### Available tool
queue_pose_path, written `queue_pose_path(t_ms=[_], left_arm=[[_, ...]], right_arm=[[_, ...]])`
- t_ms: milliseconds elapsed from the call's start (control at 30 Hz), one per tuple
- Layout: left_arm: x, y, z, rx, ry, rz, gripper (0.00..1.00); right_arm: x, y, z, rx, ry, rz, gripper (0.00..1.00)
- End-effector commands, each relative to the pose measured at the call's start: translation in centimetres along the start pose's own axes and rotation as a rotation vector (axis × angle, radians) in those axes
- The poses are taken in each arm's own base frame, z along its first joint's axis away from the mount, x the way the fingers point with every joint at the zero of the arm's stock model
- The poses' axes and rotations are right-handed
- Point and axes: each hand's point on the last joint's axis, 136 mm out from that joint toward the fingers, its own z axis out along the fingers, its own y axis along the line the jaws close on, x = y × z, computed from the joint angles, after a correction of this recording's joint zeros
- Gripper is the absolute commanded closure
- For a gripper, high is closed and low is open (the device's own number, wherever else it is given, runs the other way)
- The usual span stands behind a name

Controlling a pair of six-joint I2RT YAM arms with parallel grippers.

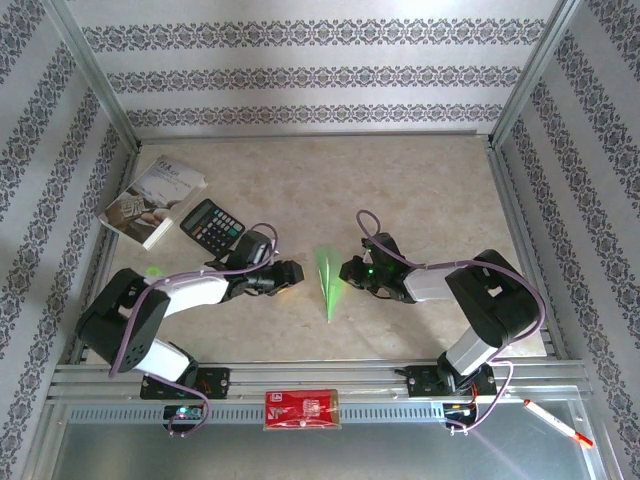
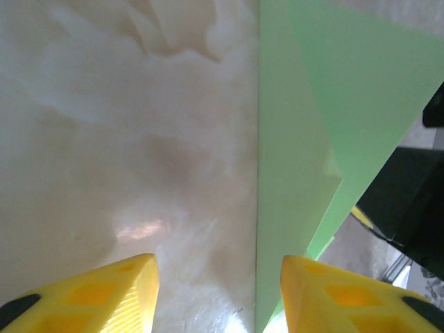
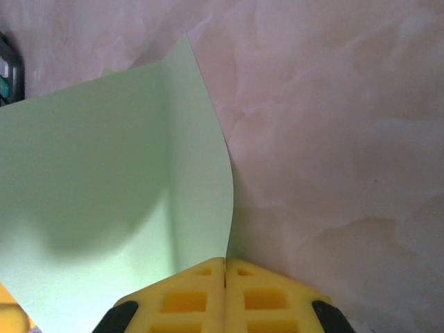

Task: Fold a paper plane with a square sheet of paper (pick it up from the middle)
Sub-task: Move a paper plane to the center of the table.

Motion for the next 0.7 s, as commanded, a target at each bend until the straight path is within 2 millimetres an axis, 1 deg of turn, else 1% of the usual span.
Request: queue_pose_path(t_ms=[0, 67, 133, 200, 267, 433, 533, 667], left_arm=[[-0.6, -4.0, 0.7, 0.111, 0.018, 0.059, 0.48], [-0.6, -4.8, 1.3, 0.135, 0.040, 0.069, 0.45], [-0.8, -5.0, 1.9, 0.125, 0.054, 0.078, 0.43], [-1.1, -4.6, 2.5, 0.103, 0.055, 0.073, 0.44], [-1.4, -4.1, 3.1, 0.079, 0.055, 0.063, 0.47], [-1.5, -3.1, 3.9, 0.035, 0.063, 0.061, 0.61], [-1.7, -3.2, 4.2, 0.041, 0.064, 0.067, 0.69], [-2.1, -3.1, 4.2, 0.048, 0.056, 0.066, 0.82]], right_arm=[[0.4, -0.4, 0.3, -0.011, 0.008, 0.004, 1.00], [0.3, -0.2, 0.3, -0.015, 0.004, 0.000, 1.00], [0.3, -0.2, 0.3, -0.016, 0.003, -0.002, 1.00], [0.3, -0.3, 0.3, -0.014, 0.004, -0.003, 1.00], [0.3, -0.3, 0.3, -0.015, 0.005, -0.003, 1.00], [0.4, -0.5, 0.3, -0.013, 0.005, -0.002, 1.00], [0.4, -0.5, 0.3, -0.011, 0.004, -0.002, 1.00], [0.4, -0.7, 0.3, -0.006, 0.002, -0.004, 1.00]])
